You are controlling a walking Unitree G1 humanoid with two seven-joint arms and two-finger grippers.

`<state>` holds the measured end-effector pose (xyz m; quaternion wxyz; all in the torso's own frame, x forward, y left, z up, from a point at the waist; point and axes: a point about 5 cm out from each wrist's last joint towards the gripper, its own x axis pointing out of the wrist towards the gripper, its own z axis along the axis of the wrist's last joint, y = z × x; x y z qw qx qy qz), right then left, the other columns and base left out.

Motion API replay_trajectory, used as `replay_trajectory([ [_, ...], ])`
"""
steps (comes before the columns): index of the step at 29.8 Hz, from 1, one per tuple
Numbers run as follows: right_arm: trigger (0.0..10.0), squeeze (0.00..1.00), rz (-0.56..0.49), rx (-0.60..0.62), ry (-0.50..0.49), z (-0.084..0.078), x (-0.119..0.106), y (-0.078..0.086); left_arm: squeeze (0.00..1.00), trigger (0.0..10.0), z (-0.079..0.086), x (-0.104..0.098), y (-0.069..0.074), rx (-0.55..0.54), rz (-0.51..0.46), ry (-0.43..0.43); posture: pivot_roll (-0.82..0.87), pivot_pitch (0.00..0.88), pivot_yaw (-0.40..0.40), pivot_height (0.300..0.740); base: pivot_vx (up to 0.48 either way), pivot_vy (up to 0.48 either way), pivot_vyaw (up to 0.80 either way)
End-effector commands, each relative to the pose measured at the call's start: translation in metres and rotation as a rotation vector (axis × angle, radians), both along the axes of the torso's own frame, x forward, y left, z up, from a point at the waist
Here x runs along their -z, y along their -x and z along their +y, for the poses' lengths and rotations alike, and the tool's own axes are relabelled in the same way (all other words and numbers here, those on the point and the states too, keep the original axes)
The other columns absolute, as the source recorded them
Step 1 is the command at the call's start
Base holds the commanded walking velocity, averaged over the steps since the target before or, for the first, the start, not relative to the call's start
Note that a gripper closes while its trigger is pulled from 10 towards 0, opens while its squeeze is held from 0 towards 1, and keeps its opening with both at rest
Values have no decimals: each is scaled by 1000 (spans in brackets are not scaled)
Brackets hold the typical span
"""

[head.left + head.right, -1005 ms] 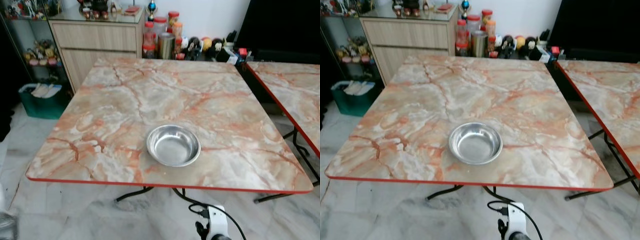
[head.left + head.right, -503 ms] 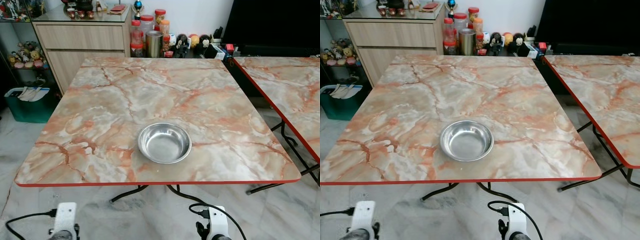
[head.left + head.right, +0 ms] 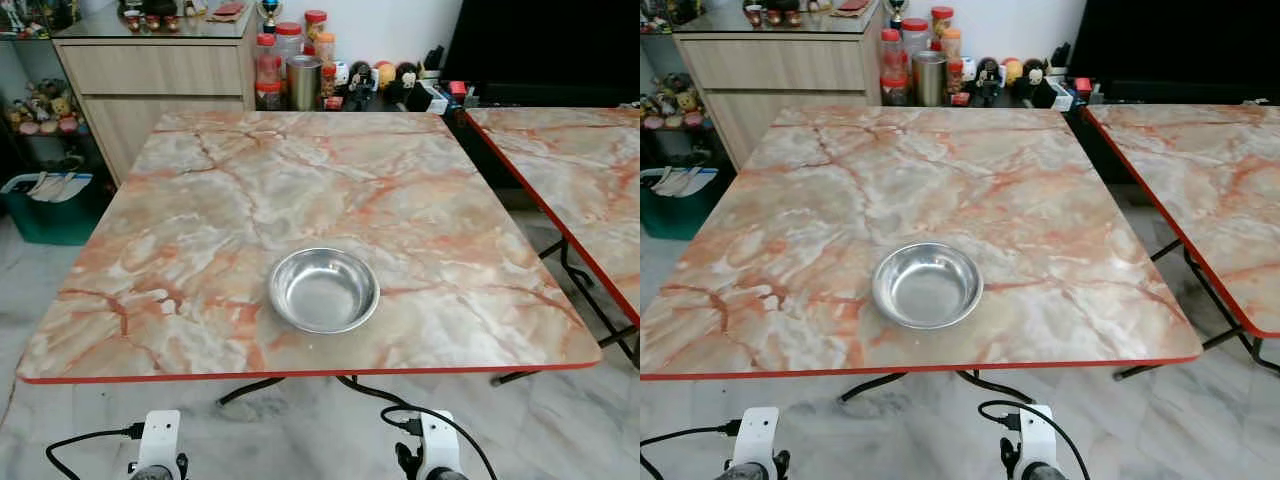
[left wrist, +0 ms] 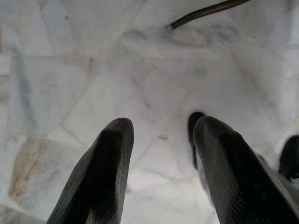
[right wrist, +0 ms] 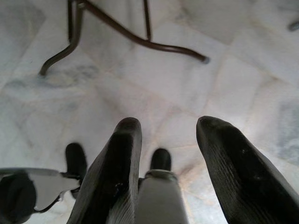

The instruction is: Setting the table

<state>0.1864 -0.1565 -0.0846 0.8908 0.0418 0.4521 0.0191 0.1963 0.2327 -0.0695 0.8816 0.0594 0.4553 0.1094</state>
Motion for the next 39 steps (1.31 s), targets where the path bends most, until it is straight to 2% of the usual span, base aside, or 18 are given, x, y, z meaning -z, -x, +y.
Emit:
replay_trajectory([
  [1, 10000, 0, 6, 22, 14, -8, 0, 1, 0, 10000, -6, 2, 1, -1, 16, 10, 14, 0, -46, 740, 0, -401, 0],
  [21, 10000, 0, 5, 23, 21, -11, 0, 1, 0, 10000, -4, 6, 9, -37, 35, 5, 11, 0, -50, 740, 0, -398, 0],
  [32, 10000, 0, 6, -24, 54, -12, 0, 0, 0, 10000, -8, 8, 12, -37, 47, 11, 7, 0, -56, 740, 269, -361, 80],
  [39, 10000, 0, 13, -4, 40, -13, 0, 1, 0, 10000, -10, 10, 13, -31, 55, 16, 6, 0, -57, 740, 327, -346, 263],
])
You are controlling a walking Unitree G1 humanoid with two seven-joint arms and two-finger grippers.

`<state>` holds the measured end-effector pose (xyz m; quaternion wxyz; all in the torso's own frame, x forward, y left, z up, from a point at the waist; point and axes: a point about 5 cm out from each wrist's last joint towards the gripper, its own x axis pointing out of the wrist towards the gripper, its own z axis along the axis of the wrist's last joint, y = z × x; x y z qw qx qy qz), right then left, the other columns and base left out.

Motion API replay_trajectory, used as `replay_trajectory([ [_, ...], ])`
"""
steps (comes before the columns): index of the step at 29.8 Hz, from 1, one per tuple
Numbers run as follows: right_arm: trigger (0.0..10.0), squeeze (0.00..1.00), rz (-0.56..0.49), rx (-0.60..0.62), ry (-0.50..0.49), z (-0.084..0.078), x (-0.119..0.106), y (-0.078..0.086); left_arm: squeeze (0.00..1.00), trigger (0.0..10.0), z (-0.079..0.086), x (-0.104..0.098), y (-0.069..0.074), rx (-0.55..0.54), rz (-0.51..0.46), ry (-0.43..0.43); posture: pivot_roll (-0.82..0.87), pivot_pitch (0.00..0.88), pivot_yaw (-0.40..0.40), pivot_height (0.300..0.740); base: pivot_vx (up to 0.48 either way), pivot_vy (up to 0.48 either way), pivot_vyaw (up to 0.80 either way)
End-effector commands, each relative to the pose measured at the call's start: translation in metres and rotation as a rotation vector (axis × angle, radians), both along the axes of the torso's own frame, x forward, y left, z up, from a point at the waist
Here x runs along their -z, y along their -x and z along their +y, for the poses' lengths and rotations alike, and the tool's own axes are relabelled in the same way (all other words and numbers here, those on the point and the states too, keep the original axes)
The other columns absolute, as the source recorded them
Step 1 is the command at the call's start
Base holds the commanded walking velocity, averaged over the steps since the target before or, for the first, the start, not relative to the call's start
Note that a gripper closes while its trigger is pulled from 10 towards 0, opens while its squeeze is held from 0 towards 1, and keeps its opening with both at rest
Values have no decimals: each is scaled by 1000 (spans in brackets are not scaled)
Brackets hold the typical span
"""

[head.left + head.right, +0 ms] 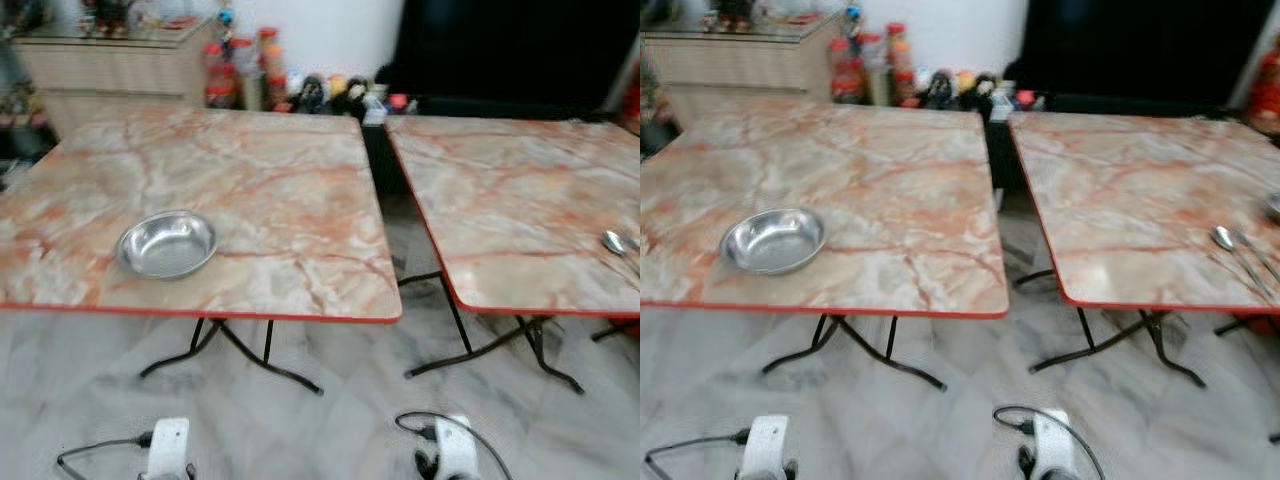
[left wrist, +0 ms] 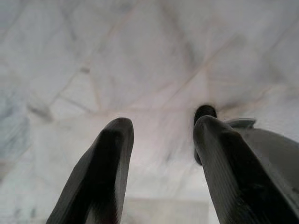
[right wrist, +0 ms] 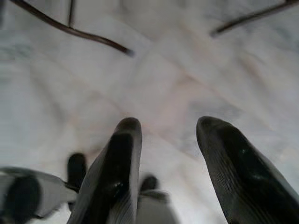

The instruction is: Setting the table

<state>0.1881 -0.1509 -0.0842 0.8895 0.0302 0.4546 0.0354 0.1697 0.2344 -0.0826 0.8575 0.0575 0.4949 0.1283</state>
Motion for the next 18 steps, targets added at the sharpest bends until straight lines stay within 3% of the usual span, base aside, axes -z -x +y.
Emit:
replay_trajectory([
  [1, 10000, 0, 10, 38, 32, -18, 1, 3, 0, 10000, -12, -3, -13, 15, -33, 25, 5, 0, -58, 740, 326, -349, 0],
  [14, 10000, 0, 22, 31, 46, -21, 2, 5, 0, 10000, -17, 0, -8, 34, -19, 36, 2, 0, -63, 740, 286, -377, 0],
  [18, 10000, 0, 23, 36, 46, -22, 2, 6, 0, 10000, -18, 1, -6, 43, -11, 36, 2, 0, -60, 740, 0, -428, 0],
])
